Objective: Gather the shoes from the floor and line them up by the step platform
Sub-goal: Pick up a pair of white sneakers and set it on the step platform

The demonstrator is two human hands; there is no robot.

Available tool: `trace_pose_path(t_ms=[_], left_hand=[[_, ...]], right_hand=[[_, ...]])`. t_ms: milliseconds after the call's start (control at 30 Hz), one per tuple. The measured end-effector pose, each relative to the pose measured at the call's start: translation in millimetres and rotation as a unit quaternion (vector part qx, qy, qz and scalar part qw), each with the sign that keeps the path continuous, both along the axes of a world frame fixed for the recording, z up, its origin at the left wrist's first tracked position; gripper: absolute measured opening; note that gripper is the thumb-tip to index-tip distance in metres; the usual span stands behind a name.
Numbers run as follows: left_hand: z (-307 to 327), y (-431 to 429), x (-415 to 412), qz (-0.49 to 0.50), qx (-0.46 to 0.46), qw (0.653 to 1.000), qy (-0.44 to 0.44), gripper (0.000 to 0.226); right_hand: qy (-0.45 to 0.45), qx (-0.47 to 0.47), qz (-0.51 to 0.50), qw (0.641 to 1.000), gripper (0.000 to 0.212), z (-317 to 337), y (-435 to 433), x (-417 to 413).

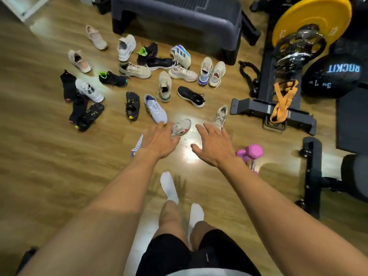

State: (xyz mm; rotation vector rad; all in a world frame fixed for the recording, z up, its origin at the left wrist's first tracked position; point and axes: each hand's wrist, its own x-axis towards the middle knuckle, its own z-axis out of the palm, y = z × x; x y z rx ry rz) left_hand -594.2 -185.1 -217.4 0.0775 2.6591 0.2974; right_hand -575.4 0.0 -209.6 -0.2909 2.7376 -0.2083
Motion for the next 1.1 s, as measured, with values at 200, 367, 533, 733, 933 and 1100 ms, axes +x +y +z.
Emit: trace_pose_path(t_ms=[200, 367, 533, 733, 933, 1100], left_hand=[[-82, -12, -78, -0.010, 0.028, 0.999, -0.039, 0.061], [-174, -19, -111, 0.045, 0.072, 0.993, -0.086, 0.059], [-287, -11, -117, 0.115, 0.094, 0.981, -0.125, 0.061], [-432, -1, -146, 0.104, 0.080, 0.986, -0.101, 0.062], [-547, -12, -180, 0.055, 0.061, 0.996, -0.027, 0.066], [-618, -21, -223, 0.006, 0.031, 0.999, 0.014, 0.063]], right_hand=[[-0.041, -0.002, -0.036, 0.999, 0.071, -68, -27, -68], [-0.072, -0.050, -0.070, 0.994, 0.067, -148, -47, -113], [-0.114, -0.101, -0.116, 0.982, 0.065, -253, -54, -138], [-0.137, -0.102, -0.101, 0.980, 0.072, -401, -53, -170], [-0.194, -0.230, -0.296, 0.906, 0.061, -533, -78, -198], [-0.152, -0.325, -0.446, 0.820, 0.070, -610, -106, -216]])
